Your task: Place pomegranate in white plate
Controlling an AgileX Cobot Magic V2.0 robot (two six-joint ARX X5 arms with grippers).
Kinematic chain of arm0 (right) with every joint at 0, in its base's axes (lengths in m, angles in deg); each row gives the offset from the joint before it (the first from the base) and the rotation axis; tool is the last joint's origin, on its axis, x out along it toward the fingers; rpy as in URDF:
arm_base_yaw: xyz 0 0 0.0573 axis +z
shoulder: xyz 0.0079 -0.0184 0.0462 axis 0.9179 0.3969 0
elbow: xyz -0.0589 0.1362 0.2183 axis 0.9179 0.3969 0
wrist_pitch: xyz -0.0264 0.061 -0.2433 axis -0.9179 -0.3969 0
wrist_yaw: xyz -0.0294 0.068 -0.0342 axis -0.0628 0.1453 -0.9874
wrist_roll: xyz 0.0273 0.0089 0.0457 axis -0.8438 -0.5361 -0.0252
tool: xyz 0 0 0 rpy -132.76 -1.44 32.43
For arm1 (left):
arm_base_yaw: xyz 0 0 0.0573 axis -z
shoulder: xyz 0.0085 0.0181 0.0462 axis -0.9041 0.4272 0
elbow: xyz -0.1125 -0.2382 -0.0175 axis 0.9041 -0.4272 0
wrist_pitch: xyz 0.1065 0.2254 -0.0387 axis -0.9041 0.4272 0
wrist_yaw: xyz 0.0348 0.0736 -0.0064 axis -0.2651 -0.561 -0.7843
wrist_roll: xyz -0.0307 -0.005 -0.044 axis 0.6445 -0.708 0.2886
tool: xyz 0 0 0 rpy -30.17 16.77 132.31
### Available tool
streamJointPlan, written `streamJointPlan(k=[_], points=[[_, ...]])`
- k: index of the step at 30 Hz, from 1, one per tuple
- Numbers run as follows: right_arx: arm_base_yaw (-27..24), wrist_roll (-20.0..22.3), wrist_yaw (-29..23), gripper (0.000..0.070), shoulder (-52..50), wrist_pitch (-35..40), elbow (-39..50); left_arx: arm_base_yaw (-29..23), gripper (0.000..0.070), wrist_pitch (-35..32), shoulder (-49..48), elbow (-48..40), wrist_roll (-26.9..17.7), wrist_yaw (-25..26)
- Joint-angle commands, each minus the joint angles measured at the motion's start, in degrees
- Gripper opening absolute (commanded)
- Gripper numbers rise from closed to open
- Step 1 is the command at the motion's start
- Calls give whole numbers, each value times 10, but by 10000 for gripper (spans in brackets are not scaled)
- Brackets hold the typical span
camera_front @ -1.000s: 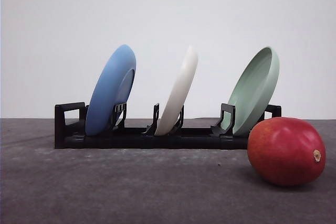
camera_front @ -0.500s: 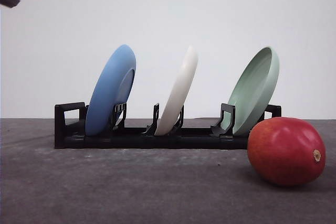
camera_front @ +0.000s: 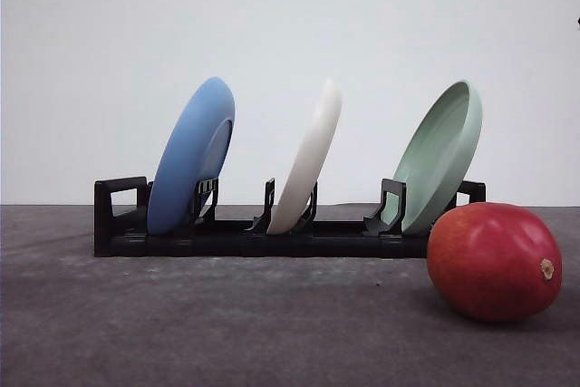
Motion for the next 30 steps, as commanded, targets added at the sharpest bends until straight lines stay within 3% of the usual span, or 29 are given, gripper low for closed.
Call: streamJointPlan(k=[1, 8, 20, 24, 30], points=[[3, 5, 0, 340, 1, 6, -8, 10, 311, -20, 6, 12, -6, 7], [3, 4, 0, 339, 1, 6, -8, 69, 318, -118, 59, 12, -8, 5], [3, 4, 0, 339, 1, 6, -8, 154, 319, -330, 243, 12, -3, -17], [3, 4, 0, 339, 1, 6, -8, 184, 321, -393, 304, 19, -2, -80], [3, 6, 0, 339, 1, 6, -8, 216, 382, -407, 394, 71, -2, -154]])
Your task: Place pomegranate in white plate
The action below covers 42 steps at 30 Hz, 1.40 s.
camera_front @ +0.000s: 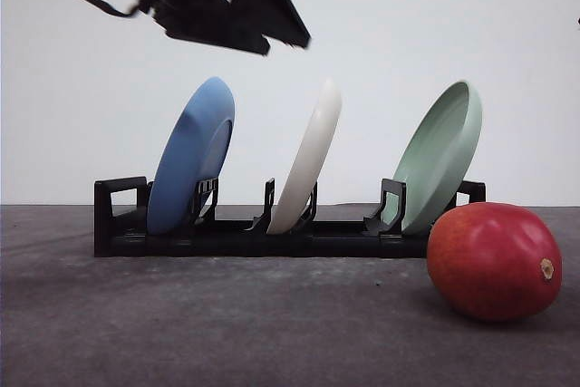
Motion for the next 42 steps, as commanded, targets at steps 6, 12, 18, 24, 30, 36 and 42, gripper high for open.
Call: streamJointPlan(k=[6, 12, 18, 24, 30, 36, 42], points=[[3, 9, 0, 339, 1, 6, -8, 16, 383, -6, 106, 77, 47, -44], [3, 21, -1, 339, 1, 6, -8, 16, 383, -5, 177, 123, 86, -87], [3, 22, -1, 339, 1, 6, -8, 15, 382, -7, 222, 144, 86, -97], [3, 22, -1, 339, 1, 6, -8, 16, 256, -7, 227, 144, 87, -103], [3, 22, -1, 339, 1, 6, -8, 16, 97, -8, 227, 144, 113, -103], [3, 22, -4, 339, 1, 6, -8, 16, 6, -7, 221, 144, 151, -102], [3, 22, -7, 339, 1, 6, -8, 16, 6, -5, 208, 144, 166, -102]])
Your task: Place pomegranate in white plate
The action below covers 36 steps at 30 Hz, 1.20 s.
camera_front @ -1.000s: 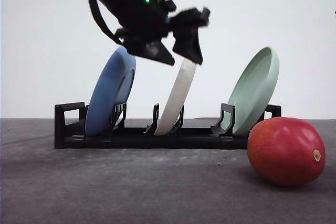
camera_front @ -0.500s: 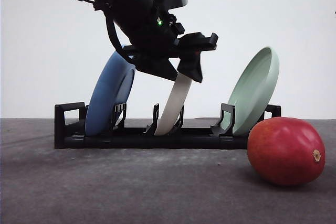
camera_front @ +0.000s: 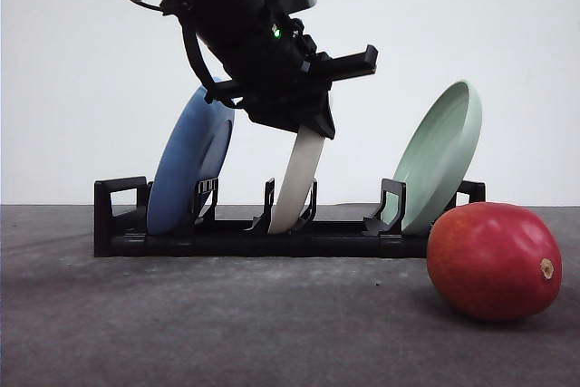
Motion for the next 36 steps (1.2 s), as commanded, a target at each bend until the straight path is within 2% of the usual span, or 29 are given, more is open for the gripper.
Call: streamJointPlan(k=[1, 7, 13, 22, 28, 32, 36], points=[[3, 7, 0, 339, 1, 6, -8, 5, 6, -6, -7, 12, 20, -1], [3, 6, 0, 339, 1, 6, -8, 5, 6, -5, -43, 12, 49, 2], [3, 4, 0, 339, 1, 6, -8, 5, 6, 17, -94, 12, 59, 38], [3, 4, 0, 339, 1, 6, -8, 10, 6, 137, -193, 12, 80, 57], [3, 4, 0, 339, 1, 6, -8, 21, 6, 208, -270, 11, 71, 119], [3, 4, 0, 339, 1, 6, -8, 42, 6, 230, -322, -16, 65, 94], [3, 4, 0, 339, 1, 6, -8, 68, 6, 188, -384, -82, 63, 84]])
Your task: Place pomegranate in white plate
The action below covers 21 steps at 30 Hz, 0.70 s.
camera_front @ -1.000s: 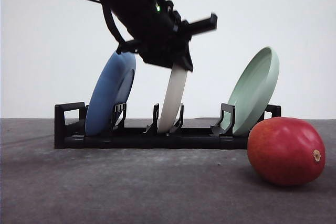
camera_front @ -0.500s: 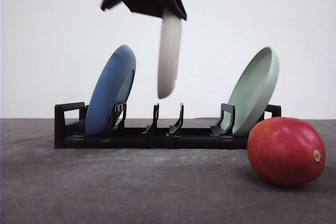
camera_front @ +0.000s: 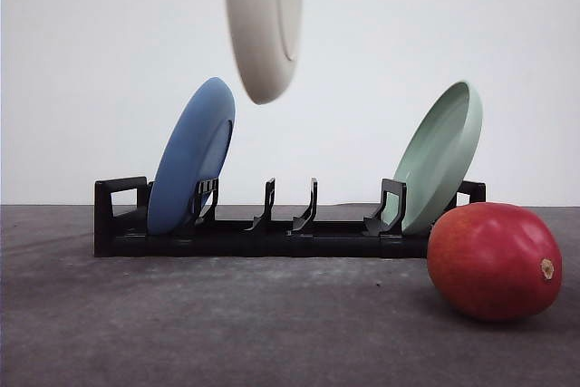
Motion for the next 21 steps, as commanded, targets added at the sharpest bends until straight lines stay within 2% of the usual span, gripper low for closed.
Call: streamJointPlan(k=[1, 4, 7, 12, 17, 21], points=[[3, 4, 0, 339, 1, 6, -8, 18, 6, -22, -18, -25, -9, -3], [3, 4, 0, 339, 1, 6, -8, 44, 6, -26, -56, -69, -23, -30], [3, 4, 0, 339, 1, 6, -8, 77, 6, 6, -81, -92, -79, -72], [3, 4, 0, 339, 1, 7, -8, 125, 6, 96, -84, -93, -176, -97], [3, 4, 0, 339, 1, 7, -8, 154, 6, 174, -56, -93, -252, -124], [3, 4, 0, 339, 1, 7, -8, 175, 6, 199, -10, -93, -325, -171]])
